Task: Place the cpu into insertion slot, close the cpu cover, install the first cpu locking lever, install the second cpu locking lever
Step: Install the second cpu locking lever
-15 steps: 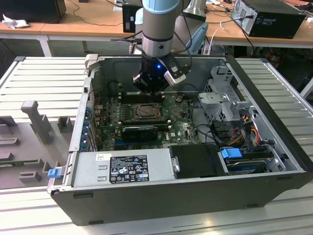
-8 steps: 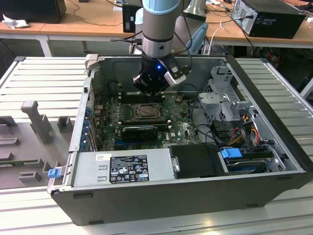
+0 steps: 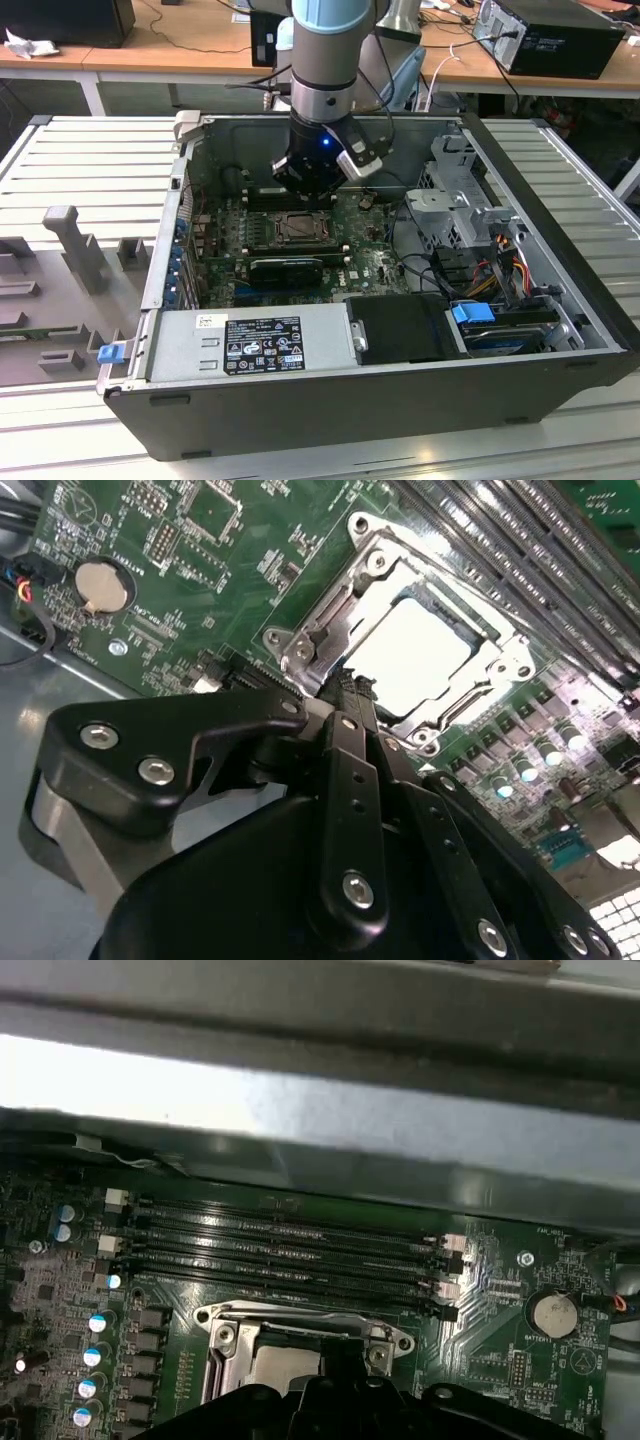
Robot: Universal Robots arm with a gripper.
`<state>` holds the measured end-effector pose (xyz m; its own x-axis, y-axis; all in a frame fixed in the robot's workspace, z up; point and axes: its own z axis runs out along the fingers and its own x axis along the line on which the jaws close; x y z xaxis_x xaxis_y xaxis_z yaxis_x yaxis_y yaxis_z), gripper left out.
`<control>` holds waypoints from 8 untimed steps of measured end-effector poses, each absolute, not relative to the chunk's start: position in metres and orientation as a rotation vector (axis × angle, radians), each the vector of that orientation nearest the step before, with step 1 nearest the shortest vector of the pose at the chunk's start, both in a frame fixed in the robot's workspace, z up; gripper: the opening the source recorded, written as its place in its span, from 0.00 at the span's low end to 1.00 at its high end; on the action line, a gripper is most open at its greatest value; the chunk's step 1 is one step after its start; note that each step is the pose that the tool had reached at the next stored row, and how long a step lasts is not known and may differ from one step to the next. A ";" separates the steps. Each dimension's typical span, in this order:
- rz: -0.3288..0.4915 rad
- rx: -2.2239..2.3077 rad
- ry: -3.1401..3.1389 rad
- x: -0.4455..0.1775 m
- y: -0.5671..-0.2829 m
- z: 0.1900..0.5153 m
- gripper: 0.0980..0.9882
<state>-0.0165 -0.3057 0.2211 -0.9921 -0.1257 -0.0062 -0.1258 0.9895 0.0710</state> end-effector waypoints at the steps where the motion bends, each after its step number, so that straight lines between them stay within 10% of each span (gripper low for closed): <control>1: 0.112 -0.198 3.132 -0.016 -0.306 0.226 0.01; 8: 0.112 -0.196 3.134 -0.016 -0.323 0.234 0.01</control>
<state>-0.0165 -0.3226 0.2344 -0.9922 -0.1243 -0.0035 -0.1242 0.9897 0.0712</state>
